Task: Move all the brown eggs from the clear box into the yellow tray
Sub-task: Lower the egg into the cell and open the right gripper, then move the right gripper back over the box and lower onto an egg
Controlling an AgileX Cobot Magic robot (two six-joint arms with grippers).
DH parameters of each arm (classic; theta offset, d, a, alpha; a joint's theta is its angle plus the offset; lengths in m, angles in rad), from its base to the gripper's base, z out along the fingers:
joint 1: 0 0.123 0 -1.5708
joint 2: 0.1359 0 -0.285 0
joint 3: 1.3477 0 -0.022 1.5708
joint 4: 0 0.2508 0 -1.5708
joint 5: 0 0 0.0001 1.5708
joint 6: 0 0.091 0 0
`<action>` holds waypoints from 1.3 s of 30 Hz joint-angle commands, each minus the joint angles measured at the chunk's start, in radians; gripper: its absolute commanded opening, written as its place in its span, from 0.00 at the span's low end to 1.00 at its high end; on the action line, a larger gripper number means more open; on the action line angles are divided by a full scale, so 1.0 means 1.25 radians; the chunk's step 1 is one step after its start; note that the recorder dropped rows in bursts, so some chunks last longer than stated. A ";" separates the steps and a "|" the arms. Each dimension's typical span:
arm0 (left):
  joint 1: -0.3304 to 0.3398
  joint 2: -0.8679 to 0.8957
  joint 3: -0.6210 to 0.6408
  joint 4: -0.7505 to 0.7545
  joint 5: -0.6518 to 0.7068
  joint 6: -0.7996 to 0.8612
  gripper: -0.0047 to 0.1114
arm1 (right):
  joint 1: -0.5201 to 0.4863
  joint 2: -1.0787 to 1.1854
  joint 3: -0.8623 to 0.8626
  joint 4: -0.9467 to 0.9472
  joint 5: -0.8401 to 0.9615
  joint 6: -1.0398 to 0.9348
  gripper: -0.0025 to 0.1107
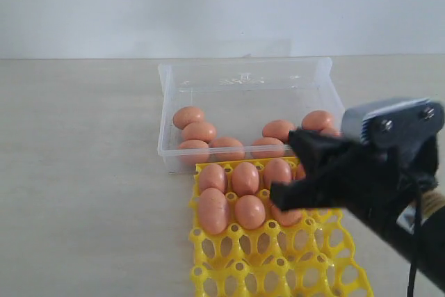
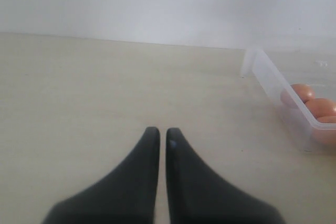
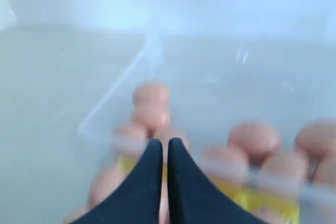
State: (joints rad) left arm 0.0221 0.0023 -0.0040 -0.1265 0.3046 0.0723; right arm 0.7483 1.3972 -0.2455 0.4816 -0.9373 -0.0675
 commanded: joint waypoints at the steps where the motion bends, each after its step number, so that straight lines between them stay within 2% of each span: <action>1: -0.003 -0.002 0.003 0.003 -0.010 0.003 0.08 | -0.038 -0.039 -0.116 0.193 -0.059 -0.325 0.02; 3: -0.003 -0.002 0.003 0.003 -0.010 0.003 0.08 | -0.109 -0.027 -0.234 0.201 0.141 -0.460 0.02; 5: -0.003 -0.002 0.003 0.003 -0.010 0.003 0.08 | -0.213 0.013 -0.372 0.200 0.420 -0.557 0.02; 8: -0.003 -0.002 0.003 0.003 -0.010 0.003 0.08 | -0.370 0.118 -0.567 0.217 0.810 -0.563 0.02; 11: -0.003 -0.002 0.003 0.003 -0.010 0.003 0.08 | -0.495 0.226 -0.746 0.190 1.136 -0.541 0.02; 14: -0.003 -0.002 0.003 0.003 -0.010 0.003 0.08 | -0.555 0.325 -0.919 0.100 1.368 -0.506 0.02; 19: -0.003 -0.002 0.003 0.003 -0.010 0.003 0.08 | -0.554 0.467 -1.160 -0.073 1.660 -0.506 0.02; 21: -0.003 -0.002 0.003 0.003 -0.010 0.003 0.08 | -0.541 0.498 -1.217 -0.117 1.696 -0.545 0.02; 24: -0.003 -0.002 0.003 0.003 -0.010 0.003 0.08 | -0.521 0.533 -1.250 -0.141 1.662 -0.696 0.04; 26: -0.003 -0.002 0.003 0.003 -0.010 0.003 0.08 | -0.504 0.546 -1.250 -0.146 1.651 -0.803 0.11; 31: -0.003 -0.002 0.003 0.003 -0.010 0.003 0.08 | -0.458 0.585 -1.248 -0.213 1.610 -0.875 0.49; 32: -0.003 -0.002 0.003 0.003 -0.010 0.003 0.08 | -0.451 0.593 -1.248 -0.227 1.593 -0.874 0.53; 39: -0.003 -0.002 0.003 0.003 -0.010 0.003 0.08 | -0.429 0.663 -1.248 -0.255 1.539 -0.858 0.52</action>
State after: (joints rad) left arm 0.0221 0.0023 -0.0040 -0.1265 0.3046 0.0723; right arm 0.2113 2.2016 -1.8009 0.1872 0.9946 -1.1494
